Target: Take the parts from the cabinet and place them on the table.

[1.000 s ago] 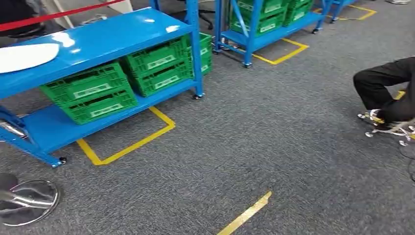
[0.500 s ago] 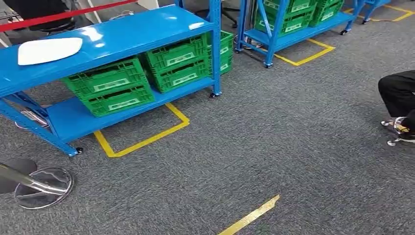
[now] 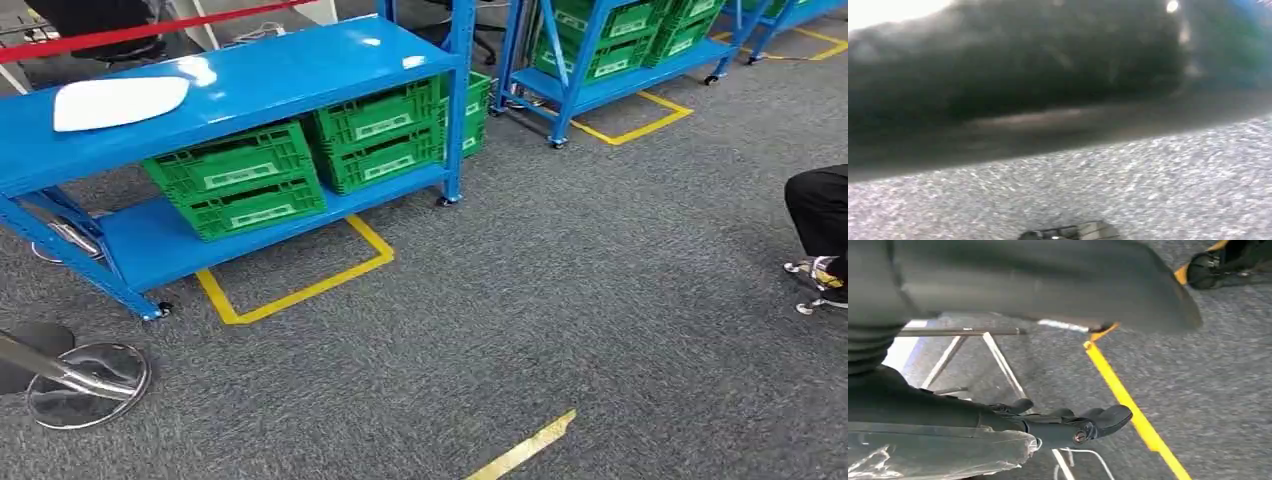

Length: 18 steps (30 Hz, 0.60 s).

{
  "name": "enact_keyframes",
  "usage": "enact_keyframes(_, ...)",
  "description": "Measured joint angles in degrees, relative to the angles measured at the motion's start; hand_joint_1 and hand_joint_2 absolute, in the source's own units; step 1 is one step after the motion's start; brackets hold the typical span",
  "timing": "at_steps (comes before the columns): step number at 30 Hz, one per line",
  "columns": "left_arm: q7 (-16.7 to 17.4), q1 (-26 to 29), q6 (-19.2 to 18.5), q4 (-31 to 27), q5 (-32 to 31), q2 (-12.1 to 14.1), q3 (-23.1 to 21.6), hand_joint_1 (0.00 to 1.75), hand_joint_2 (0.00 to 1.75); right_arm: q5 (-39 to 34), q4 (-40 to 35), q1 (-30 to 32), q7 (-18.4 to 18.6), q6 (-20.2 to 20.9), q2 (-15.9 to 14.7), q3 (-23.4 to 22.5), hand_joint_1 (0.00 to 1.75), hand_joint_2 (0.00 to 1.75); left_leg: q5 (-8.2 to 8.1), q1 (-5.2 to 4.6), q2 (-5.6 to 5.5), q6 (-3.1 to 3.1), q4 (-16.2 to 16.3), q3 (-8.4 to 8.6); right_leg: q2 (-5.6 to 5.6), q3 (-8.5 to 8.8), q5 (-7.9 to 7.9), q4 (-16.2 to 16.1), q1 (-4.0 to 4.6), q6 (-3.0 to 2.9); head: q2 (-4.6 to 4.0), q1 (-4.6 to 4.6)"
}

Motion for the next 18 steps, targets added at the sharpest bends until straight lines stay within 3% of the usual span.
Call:
enact_keyframes(1,0.0,-0.2,0.0,0.0,0.0,0.0,0.0,0.00,0.00,0.0,0.0,-0.1,-0.1,0.0,0.0,0.0,0.00,0.00,-0.35,-0.08,0.00,-0.49,0.3,-0.42,-0.30,0.22,-1.27,-1.0,0.04,-0.94,0.00,0.29)
enact_keyframes(2,0.0,-0.2,0.0,0.1,0.0,0.0,0.0,0.00,0.00,0.0,0.0,0.0,-0.1,0.0,0.0,-0.1,0.00,0.00,-0.68,-0.08,0.02,-0.82,0.2,-0.39,-0.25,0.61,-0.23,-1.0,0.07,-1.50,0.00,0.26)
enact_keyframes(3,0.0,-0.2,0.0,0.1,0.0,0.0,0.0,0.00,0.00,0.0,0.1,0.1,0.1,-0.4,0.0,-0.3,0.00,0.00,-0.40,-0.07,0.04,-1.14,0.5,0.12,-0.30,0.28,-0.33,-1.0,0.12,-1.95,0.00,-0.22)
enact_keyframes(5,-0.1,-0.2,0.1,0.2,-0.3,0.2,0.1,0.00,0.00,0.0,0.3,-0.1,0.2,-1.3,0.1,-0.5,0.00,0.00,-0.54,-0.03,0.05,-1.40,1.8,-0.26,-0.35,1.66,-0.18,-1.4,-0.33,-2.44,0.00,-0.09)
enact_keyframes(6,-0.1,-0.3,0.1,0.2,-0.3,0.2,0.1,0.00,0.00,0.2,0.3,-0.2,0.0,-1.3,0.0,-0.5,0.00,0.00,-0.92,-0.02,0.10,-1.74,4.6,-1.66,-0.36,2.01,-0.37,-1.5,-0.36,-2.73,0.00,-0.39)
enact_keyframes(7,-0.1,-0.4,0.1,0.2,-0.4,0.2,0.1,0.00,0.00,0.5,0.3,-0.3,-0.2,-0.8,0.0,-0.6,0.00,0.00,-2.25,0.15,0.14,-2.14,8.6,-4.10,-0.40,2.16,-0.66,-1.5,-0.36,-3.03,0.00,-0.76)
enact_keyframes(9,-0.1,-0.2,0.1,0.3,-0.5,0.2,0.2,0.00,0.00,1.0,0.4,-0.4,-0.3,-0.1,0.0,-1.0,0.00,0.00,-6.51,0.32,0.17,-2.55,16.4,-9.20,-0.40,2.68,-1.36,-1.5,-0.25,-3.16,0.00,-0.68)
enact_keyframes(10,-0.2,-0.1,0.1,0.3,-0.5,0.1,0.2,0.00,0.00,1.3,0.4,-0.5,-0.4,0.1,0.0,-1.2,0.00,0.00,-7.14,0.33,0.17,-2.57,17.9,-10.72,-0.32,3.16,-1.75,-1.5,-0.21,-3.17,0.00,-0.76)
enact_keyframes(11,-0.1,0.0,0.1,0.3,-0.5,0.1,0.2,0.00,0.00,1.5,0.4,-0.4,-0.4,0.3,0.0,-1.6,0.00,0.00,-6.21,0.33,0.17,-2.47,17.2,-11.10,-0.28,3.74,-2.18,-1.5,-0.15,-3.16,0.00,-0.65)
enact_keyframes(12,-0.1,0.1,0.1,0.3,-0.5,0.1,0.2,0.00,0.00,1.6,0.4,-0.4,-0.4,0.4,0.0,-1.9,0.00,0.00,-4.11,0.31,0.17,-2.24,14.9,-10.67,-0.26,4.38,-2.66,-1.5,-0.06,-3.13,0.00,-0.74)
enact_keyframes(14,-0.2,0.1,0.1,0.4,-0.5,0.1,0.3,0.00,0.00,1.5,0.5,-0.5,-0.4,0.3,0.0,-2.1,0.00,0.00,2.53,0.09,0.21,-1.19,6.6,-8.44,-0.32,5.85,-3.70,-1.6,0.16,-2.91,0.00,-0.70)
enact_keyframes(15,-0.2,0.2,0.1,0.4,-0.5,0.2,0.3,0.00,0.00,1.4,0.6,-0.6,-0.3,-0.3,0.1,-2.2,0.00,0.00,5.15,-0.24,0.47,-0.43,3.6,-7.90,-0.37,5.58,-4.24,-1.7,0.06,-2.82,0.00,-0.70)
enact_keyframes(16,-0.2,0.1,0.2,0.4,-0.5,0.3,0.4,0.00,0.00,1.3,1.1,-0.9,-0.3,-0.7,0.1,-2.2,0.00,0.00,1.28,-0.65,0.60,-0.10,4.4,-7.85,-0.22,6.65,-4.63,-1.5,0.32,-2.35,0.00,-0.50)
enact_keyframes(17,-0.2,0.1,0.2,0.4,-0.6,0.2,0.4,0.00,0.00,1.4,1.2,-0.9,-0.2,-0.8,0.1,-2.3,0.00,0.00,1.85,-0.83,0.40,0.19,3.6,-7.27,-0.47,6.23,-5.16,-1.6,0.26,-1.91,0.00,-0.96)
enact_keyframes(18,-0.2,0.4,0.2,0.4,-0.6,0.2,0.4,0.00,0.00,1.5,1.3,-0.9,-0.2,-0.7,0.1,-2.3,0.00,0.00,2.68,-0.87,0.31,0.55,3.1,-7.00,-0.48,7.63,-4.75,-0.8,0.29,-1.60,0.00,-0.76)
